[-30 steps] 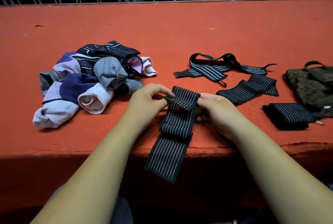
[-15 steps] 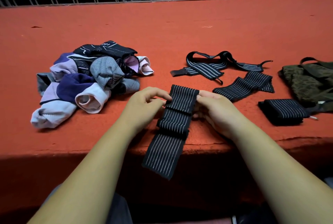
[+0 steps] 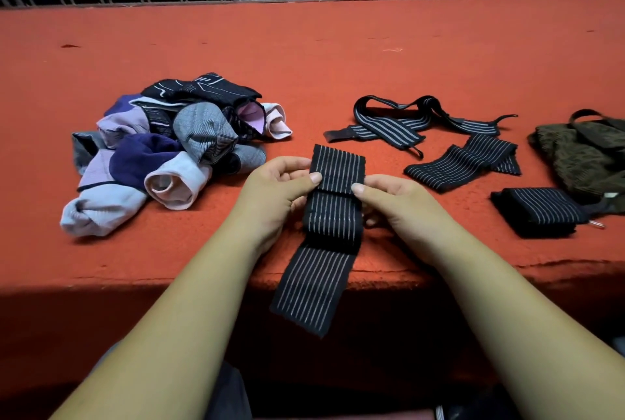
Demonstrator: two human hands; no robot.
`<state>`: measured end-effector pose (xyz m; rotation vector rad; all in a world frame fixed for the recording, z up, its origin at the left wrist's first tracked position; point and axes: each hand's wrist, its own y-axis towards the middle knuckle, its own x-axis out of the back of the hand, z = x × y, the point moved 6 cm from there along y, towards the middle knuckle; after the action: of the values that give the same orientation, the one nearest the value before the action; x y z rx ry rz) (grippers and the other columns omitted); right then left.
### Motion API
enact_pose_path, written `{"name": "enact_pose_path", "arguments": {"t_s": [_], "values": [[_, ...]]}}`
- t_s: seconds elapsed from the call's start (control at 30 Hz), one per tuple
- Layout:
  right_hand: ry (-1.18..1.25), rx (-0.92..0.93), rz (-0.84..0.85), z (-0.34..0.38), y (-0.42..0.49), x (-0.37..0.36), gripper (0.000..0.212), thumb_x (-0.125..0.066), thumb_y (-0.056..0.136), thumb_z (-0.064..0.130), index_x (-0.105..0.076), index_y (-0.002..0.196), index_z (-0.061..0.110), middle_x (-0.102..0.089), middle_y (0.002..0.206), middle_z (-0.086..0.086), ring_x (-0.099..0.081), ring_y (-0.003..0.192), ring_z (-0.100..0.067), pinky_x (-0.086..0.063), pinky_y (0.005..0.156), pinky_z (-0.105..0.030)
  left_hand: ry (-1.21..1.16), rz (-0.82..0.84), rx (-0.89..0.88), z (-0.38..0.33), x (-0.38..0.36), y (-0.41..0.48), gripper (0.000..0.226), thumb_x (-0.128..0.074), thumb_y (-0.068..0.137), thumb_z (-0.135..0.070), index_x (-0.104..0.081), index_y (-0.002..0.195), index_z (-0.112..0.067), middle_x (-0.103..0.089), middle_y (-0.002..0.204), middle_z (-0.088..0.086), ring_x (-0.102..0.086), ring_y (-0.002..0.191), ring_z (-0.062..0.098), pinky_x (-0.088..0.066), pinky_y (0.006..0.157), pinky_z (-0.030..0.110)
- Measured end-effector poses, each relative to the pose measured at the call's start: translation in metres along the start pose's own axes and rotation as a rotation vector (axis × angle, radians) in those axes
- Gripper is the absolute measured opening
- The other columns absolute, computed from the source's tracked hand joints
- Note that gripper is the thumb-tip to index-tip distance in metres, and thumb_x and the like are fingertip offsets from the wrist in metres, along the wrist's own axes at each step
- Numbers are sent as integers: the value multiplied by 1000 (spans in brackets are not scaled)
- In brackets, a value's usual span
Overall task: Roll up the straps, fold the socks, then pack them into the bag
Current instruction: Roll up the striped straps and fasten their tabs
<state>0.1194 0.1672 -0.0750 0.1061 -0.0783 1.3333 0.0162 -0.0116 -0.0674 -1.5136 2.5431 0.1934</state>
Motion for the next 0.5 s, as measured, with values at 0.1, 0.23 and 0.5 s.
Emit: {"name": "enact_pose_path", "arguments": {"t_s": [0.1, 0.23, 0.5], "values": [[72, 18, -55, 1, -1, -1, 17, -62, 106, 17, -77, 110, 10, -70, 81, -3, -55, 74, -22, -47, 71, -36, 31, 63, 2, -2, -3, -3, 29, -72, 96, -1, -66, 125, 1, -72, 107, 17, -73, 94, 23, -63, 81, 34], [97, 52, -69, 7, -4, -4, 19, -58, 108, 13, -75, 114, 8, -75, 101, -28, -60, 82, -27, -48, 79, -43, 122, 138, 21, -2, -3, -7, 26, -73, 97, -7, -71, 124, -8, -73, 103, 16, -71, 97, 29, -59, 96, 52], [244, 53, 23, 8, -3, -4, 32, -51, 106, 4, -74, 127, 14, -72, 106, -15, -61, 88, -32, -48, 81, -43, 32, 130, 5, -6, -2, -4, 25, -67, 95, 6, -73, 117, -4, -76, 112, 14, -73, 100, 22, -63, 87, 34]]}}
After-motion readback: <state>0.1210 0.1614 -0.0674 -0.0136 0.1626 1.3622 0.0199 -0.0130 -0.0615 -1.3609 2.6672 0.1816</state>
